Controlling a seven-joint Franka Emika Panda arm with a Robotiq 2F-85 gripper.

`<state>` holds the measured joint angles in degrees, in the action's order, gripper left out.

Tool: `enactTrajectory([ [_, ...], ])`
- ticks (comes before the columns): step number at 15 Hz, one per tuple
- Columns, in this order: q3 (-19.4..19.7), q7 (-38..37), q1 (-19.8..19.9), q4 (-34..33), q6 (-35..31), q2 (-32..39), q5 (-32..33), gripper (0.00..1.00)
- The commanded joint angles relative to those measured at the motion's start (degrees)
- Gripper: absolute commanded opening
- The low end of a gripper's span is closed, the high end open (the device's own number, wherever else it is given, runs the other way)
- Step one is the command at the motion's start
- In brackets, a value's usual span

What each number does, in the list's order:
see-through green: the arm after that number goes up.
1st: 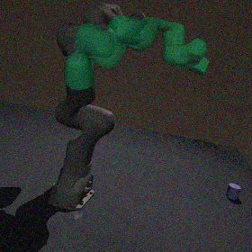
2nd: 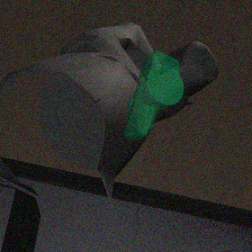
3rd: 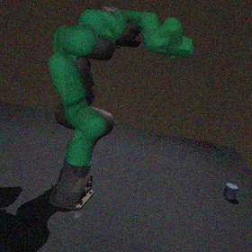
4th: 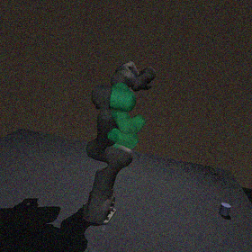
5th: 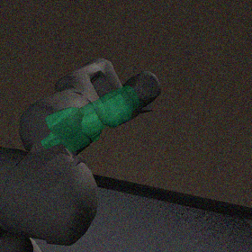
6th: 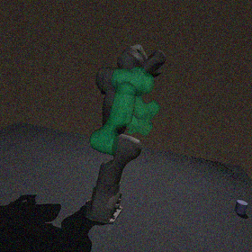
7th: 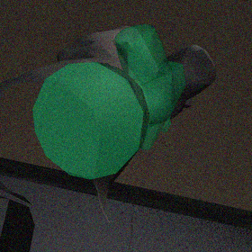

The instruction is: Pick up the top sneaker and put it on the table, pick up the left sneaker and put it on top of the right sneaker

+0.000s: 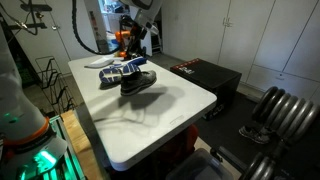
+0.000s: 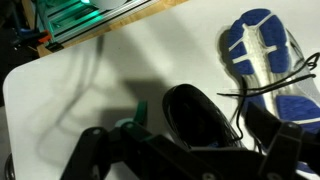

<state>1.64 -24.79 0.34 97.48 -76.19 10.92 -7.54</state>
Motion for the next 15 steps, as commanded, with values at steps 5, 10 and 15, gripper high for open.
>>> enactTrajectory([
  [5, -1.0, -0.1, -1.7, -0.2, -0.3, -1.4, -2.6, 1.0],
  [10, -3.3, -0.1, -4.4, -2.3, 2.3, -0.1, -0.4, 1.0],
  [15, -8.6, -5.0, -11.8, -5.2, 5.5, 4.2, 4.6, 1.0],
])
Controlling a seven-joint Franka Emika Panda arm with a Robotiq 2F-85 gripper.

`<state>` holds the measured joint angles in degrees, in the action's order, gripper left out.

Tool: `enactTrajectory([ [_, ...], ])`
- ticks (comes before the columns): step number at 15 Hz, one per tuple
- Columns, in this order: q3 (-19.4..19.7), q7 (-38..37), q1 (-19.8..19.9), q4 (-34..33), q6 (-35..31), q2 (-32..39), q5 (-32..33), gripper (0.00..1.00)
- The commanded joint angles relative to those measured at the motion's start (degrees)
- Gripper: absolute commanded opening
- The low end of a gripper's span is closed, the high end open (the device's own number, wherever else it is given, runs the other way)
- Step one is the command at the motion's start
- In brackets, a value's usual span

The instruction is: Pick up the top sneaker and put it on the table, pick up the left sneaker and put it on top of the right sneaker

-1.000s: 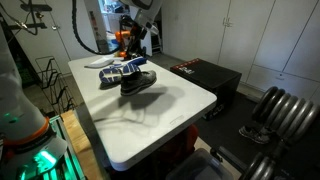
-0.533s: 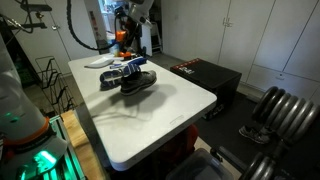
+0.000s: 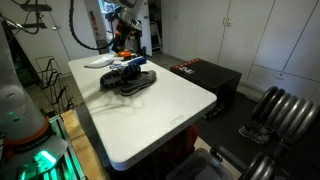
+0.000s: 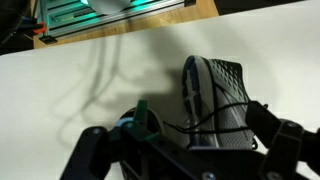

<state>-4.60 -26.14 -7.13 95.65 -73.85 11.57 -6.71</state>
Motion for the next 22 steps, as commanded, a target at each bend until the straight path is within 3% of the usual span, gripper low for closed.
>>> enactTrajectory([
  [1, -3.2, -5.0, -6.0, -4.0, 3.6, 4.5, 5.1, 1.0],
  [8, -2.5, -4.0, -6.1, -2.2, 1.3, 3.0, 3.4, 1.0],
  [13, -4.6, -12.5, -11.3, -4.8, 4.7, 7.6, 7.6, 1.0],
  [18, -5.8, -21.9, -17.0, -2.7, 1.7, 9.8, 14.5, 1.0],
  [22, -5.7, -28.3, -20.4, -2.9, -1.3, 12.3, 23.7, 1.0],
])
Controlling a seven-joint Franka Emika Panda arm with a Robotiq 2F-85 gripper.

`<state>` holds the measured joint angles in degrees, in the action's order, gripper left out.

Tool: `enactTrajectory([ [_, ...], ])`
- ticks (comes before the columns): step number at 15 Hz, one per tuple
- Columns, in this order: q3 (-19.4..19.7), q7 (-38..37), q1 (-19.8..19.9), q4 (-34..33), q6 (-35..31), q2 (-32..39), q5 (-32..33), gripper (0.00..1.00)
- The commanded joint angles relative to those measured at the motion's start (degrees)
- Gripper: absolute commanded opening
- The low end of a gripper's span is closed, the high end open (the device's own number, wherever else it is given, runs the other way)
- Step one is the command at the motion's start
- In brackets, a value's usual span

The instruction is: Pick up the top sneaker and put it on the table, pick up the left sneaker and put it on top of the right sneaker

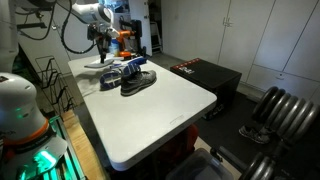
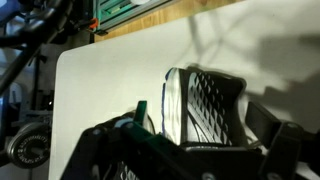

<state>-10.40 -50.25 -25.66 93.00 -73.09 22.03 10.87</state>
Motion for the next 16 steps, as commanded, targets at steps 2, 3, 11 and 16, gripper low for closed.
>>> enactTrajectory([
  [2, 0.1, -5.8, -2.6, -0.3, -3.4, 3.1, 9.8, 1.0],
  [3, 0.1, -6.1, -2.8, 0.1, -4.4, 3.5, 11.3, 1.0],
  [11, -0.2, -3.4, -2.1, 0.1, -7.8, 7.0, 11.7, 1.0],
  [16, -0.7, -0.4, -2.1, 0.8, -4.8, 6.7, 9.6, 1.0],
])
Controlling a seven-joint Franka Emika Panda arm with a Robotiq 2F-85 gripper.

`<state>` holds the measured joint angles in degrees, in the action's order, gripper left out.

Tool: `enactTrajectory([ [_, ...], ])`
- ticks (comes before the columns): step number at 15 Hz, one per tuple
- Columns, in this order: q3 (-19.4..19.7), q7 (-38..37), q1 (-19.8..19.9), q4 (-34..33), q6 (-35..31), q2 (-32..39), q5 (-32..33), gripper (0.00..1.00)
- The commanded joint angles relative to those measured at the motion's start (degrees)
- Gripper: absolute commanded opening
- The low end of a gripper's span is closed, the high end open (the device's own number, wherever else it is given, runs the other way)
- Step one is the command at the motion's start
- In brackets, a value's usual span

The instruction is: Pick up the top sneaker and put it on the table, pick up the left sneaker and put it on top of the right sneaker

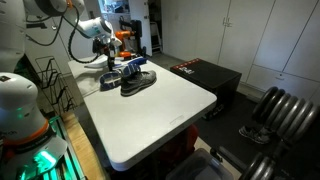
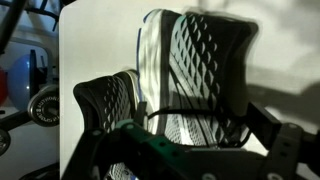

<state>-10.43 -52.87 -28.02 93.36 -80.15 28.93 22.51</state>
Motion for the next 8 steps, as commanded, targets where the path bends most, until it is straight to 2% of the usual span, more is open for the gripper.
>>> enactTrajectory([
  [1, -0.6, 2.6, 0.1, 0.2, 3.6, -0.1, -2.5, 1.0],
  [4, -0.8, 4.3, -0.2, -0.1, 7.9, 0.3, -3.0, 1.0],
  [8, -0.8, 4.8, -0.6, -0.3, 9.9, 1.5, -2.0, 1.0],
])
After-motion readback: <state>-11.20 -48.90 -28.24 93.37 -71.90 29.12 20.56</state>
